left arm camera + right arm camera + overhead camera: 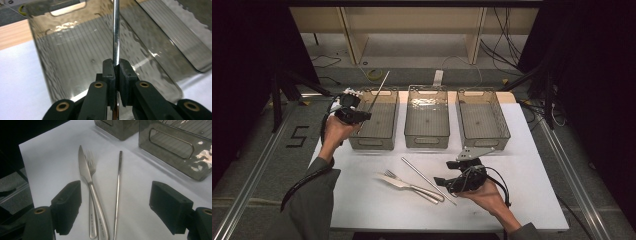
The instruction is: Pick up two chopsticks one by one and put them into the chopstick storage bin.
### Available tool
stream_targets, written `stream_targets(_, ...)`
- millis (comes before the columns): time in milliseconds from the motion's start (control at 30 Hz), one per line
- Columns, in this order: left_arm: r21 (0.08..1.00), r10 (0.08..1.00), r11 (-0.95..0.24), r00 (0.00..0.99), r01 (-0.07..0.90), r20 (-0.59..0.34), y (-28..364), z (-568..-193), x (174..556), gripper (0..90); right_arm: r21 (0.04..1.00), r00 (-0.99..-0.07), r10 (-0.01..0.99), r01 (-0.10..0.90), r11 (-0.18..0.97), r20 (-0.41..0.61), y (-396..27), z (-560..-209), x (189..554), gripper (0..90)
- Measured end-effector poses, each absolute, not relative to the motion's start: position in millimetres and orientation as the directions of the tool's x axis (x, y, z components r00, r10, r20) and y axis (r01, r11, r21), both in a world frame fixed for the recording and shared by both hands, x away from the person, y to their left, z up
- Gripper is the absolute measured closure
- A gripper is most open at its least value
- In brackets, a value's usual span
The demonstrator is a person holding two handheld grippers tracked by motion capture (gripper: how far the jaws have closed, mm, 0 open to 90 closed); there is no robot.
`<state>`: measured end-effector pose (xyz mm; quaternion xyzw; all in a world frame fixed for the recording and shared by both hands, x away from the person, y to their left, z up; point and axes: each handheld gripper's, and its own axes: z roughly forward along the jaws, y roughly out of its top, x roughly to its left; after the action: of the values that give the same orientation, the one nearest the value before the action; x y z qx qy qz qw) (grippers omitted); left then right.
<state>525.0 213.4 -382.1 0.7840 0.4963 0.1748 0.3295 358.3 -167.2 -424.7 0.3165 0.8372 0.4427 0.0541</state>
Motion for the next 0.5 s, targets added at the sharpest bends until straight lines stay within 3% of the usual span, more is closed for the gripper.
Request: stream_targets(500,0.670,0.919,-0.264,0.393,0.694,-0.044,225,-400,539,83.7,0.772,-0.797,0.572,0.483,0.413,0.193,-165,-426,358,26.3)
